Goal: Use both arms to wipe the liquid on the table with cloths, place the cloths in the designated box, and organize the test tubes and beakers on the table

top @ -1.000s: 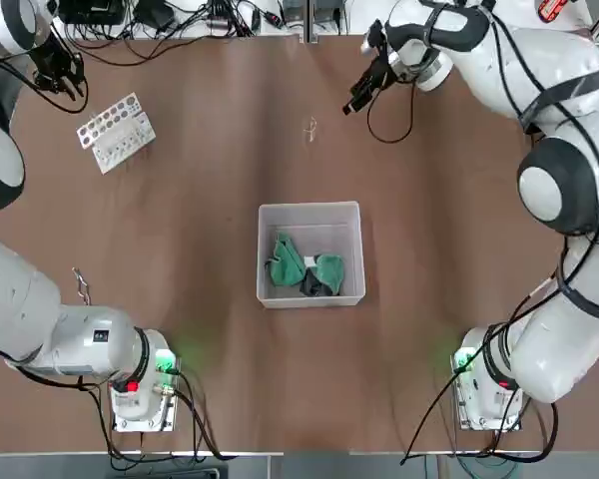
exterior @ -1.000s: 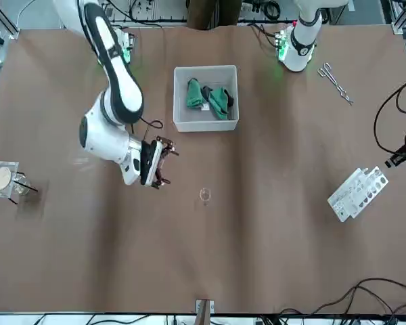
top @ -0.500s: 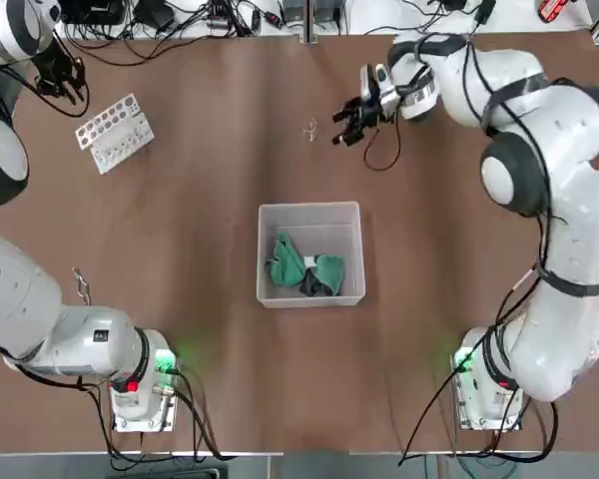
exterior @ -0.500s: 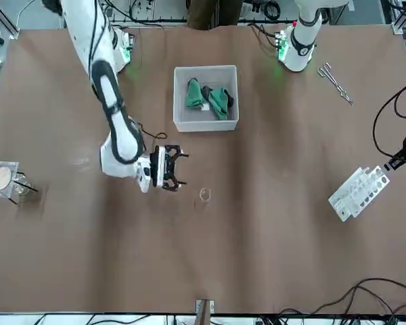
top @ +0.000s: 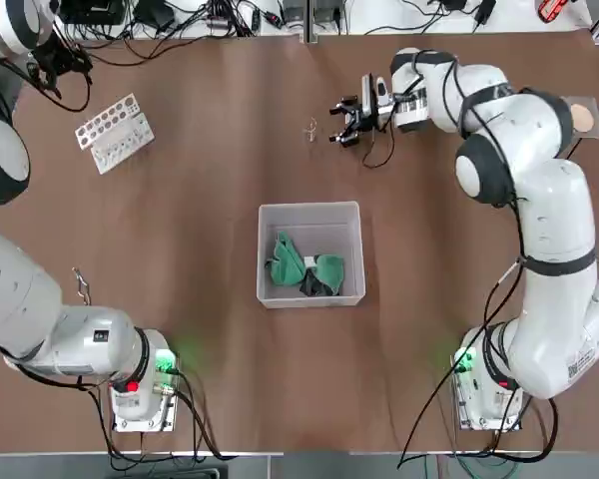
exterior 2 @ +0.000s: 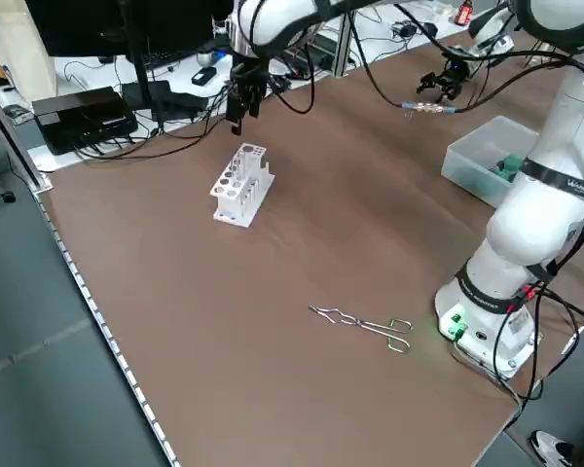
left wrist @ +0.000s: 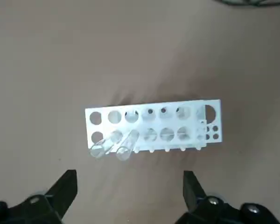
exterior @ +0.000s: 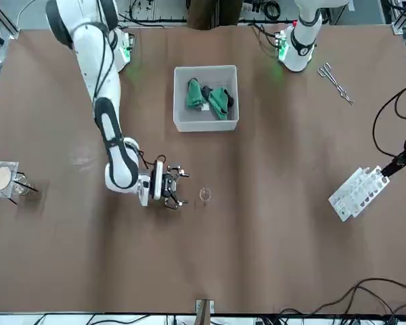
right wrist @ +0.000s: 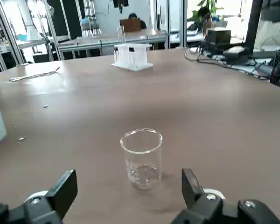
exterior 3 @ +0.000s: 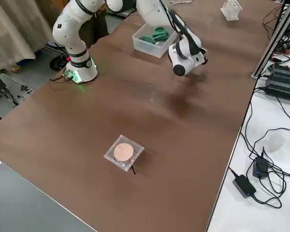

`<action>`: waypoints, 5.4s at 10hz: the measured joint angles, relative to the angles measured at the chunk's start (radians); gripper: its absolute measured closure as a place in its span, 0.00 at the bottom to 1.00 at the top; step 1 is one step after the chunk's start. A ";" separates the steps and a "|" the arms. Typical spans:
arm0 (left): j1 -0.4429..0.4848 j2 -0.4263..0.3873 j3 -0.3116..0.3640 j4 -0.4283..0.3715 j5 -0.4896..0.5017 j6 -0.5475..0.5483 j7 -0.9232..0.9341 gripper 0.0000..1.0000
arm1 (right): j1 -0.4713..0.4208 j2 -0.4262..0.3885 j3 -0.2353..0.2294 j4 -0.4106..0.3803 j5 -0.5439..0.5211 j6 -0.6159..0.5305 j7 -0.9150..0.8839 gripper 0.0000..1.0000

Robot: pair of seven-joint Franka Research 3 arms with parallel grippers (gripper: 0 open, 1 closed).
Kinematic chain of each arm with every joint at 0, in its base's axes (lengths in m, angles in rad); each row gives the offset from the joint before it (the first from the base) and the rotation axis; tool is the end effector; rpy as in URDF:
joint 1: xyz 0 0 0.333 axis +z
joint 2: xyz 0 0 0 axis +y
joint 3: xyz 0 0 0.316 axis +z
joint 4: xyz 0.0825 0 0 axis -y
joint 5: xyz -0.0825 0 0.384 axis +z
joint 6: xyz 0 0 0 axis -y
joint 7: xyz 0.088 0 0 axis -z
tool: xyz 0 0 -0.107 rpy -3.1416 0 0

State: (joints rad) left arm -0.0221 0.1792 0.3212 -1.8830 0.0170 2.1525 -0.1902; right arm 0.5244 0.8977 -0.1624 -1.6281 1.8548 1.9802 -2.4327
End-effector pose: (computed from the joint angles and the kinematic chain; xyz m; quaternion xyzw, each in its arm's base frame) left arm 0.5865 0.1729 0.4275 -0.9704 -0.2339 -0.0476 0.0380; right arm 0.6021 0.3063 0.1077 -0.5943 -0.5372 -0.4252 0.4212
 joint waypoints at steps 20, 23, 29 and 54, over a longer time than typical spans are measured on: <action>0.000 -0.149 -0.387 0.323 -0.028 -0.531 0.092 0.04 | 0.139 0.187 0.029 0.203 0.267 0.049 -0.116 0.58; -0.004 -0.148 -0.388 0.323 -0.028 -0.531 0.093 0.03 | 0.136 0.186 0.012 0.216 0.268 0.058 -0.117 0.61; 0.002 -0.142 -0.385 0.329 -0.028 -0.531 0.150 0.00 | -0.126 0.095 -0.039 0.235 -0.193 -0.002 -0.035 0.59; -0.003 -0.144 -0.392 0.355 -0.028 -0.531 0.148 0.00 | -1.274 0.062 -0.036 0.525 -0.762 -0.831 0.122 0.54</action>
State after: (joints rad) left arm -0.0251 0.0350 -0.0704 -1.5280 -0.0109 1.6214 -0.0418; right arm -0.7497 0.9599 -0.1988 -1.1033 1.0928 1.1496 -2.3105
